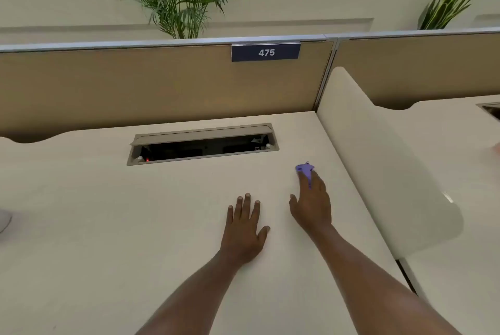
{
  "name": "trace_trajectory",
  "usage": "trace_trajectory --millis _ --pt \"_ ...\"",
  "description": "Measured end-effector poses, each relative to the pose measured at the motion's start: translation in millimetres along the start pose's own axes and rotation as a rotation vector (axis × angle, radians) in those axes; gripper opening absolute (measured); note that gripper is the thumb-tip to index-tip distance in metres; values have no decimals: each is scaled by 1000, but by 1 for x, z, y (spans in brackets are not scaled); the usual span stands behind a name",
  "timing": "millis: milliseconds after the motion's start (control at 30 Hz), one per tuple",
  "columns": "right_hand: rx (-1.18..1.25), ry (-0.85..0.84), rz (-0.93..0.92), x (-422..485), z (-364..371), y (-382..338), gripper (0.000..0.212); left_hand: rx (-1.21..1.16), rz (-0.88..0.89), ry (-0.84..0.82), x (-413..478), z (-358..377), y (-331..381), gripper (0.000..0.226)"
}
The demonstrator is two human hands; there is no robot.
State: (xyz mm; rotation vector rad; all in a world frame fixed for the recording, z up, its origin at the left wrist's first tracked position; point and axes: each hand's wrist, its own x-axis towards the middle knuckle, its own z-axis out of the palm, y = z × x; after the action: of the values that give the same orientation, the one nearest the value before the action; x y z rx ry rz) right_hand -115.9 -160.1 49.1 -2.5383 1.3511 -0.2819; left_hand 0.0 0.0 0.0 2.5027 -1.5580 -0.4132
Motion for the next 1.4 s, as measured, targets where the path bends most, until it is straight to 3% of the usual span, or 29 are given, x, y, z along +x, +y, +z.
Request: trace_trajectory --millis 200,500,667,833,1000,1167,1400 --pt "-26 -25 118 28 1 7 71 40 6 -9 4 2 -4 74" --pt "157 -7 261 46 -7 7 43 42 -1 -31 4 -3 -2 73" --pt "645 -23 551 32 -8 8 30 -117 -32 -15 4 -20 10 72" --pt "1476 -185 836 -10 1 -10 20 -344 136 212 -13 -49 31 58" --pt "1824 -353 834 -59 -3 -45 27 -182 409 304 -39 -79 30 43" --pt "1920 -518 732 -99 -10 -83 32 15 591 440 -70 -89 9 29" --pt "1960 -660 662 -143 -16 -118 36 188 684 545 -123 -89 -28 33"
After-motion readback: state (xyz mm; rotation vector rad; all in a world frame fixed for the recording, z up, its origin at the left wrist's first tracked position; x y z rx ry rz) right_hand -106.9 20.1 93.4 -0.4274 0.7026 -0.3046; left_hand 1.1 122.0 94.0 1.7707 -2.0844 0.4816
